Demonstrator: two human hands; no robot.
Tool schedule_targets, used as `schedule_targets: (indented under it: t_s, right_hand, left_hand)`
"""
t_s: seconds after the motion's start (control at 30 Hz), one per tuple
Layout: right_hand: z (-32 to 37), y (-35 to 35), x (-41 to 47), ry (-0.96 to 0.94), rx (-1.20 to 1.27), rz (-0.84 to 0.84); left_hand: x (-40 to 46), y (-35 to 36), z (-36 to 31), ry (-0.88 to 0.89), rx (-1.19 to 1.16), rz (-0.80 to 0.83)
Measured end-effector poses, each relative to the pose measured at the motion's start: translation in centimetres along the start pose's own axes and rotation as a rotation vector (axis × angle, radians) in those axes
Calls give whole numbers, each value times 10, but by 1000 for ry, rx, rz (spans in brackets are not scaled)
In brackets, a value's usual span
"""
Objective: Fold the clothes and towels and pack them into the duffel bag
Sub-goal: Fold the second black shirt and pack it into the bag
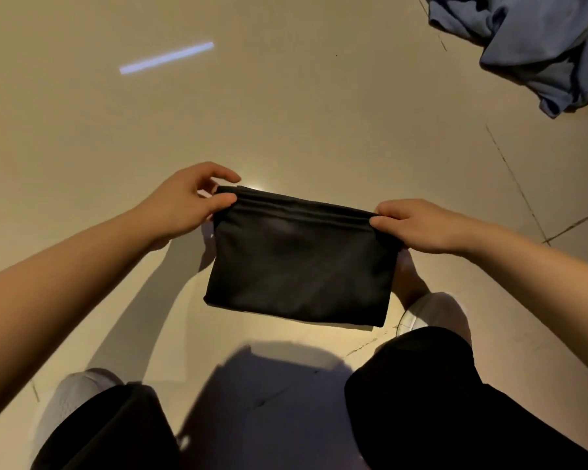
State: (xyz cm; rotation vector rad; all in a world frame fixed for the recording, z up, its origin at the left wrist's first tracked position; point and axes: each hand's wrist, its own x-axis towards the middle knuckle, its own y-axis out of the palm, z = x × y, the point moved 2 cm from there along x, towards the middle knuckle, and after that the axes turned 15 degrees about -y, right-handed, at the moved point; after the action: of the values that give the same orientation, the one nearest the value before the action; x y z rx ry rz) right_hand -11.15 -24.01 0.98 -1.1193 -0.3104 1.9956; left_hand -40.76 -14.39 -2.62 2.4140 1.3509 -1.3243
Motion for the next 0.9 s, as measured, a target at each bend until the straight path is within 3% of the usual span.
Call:
schedule_targets:
  t_s: [0.07,0.27,0.37,0.43,0.5,0.6,0.67,0.73,0.83,0.9]
  right_hand:
    - [-14,1,15,35,-166,-28]
    - [-34,16,30,153,-317,-91]
    - [-19,18,20,1,-601,-259]
    - [6,27,13,-233,-642,-374]
    - [31,47,11,-300,-542,-295]
    - [41,85,15,-24,-407,55]
    - [40,95,20,41,-446,90]
    - [37,93,25,77,-407,34]
    - [39,88,32,129,-414,48]
    - [43,85,36,146,-449,77]
  left_hand:
    - [17,8,-5,-44,18,-106]
    - [22,27,-5,-3,-12,-389]
    - [7,32,10,-22,-92,-401]
    - [-6,36,23,12,-41,-343]
    - [-16,39,34,74,184,-200]
    - [-19,37,38,26,433,77]
    - [-19,38,35,-2,442,143]
    - [-19,40,29,4,346,192]
    - [-21,39,27,-103,-93,336]
    - [-22,38,28,-142,-216,344]
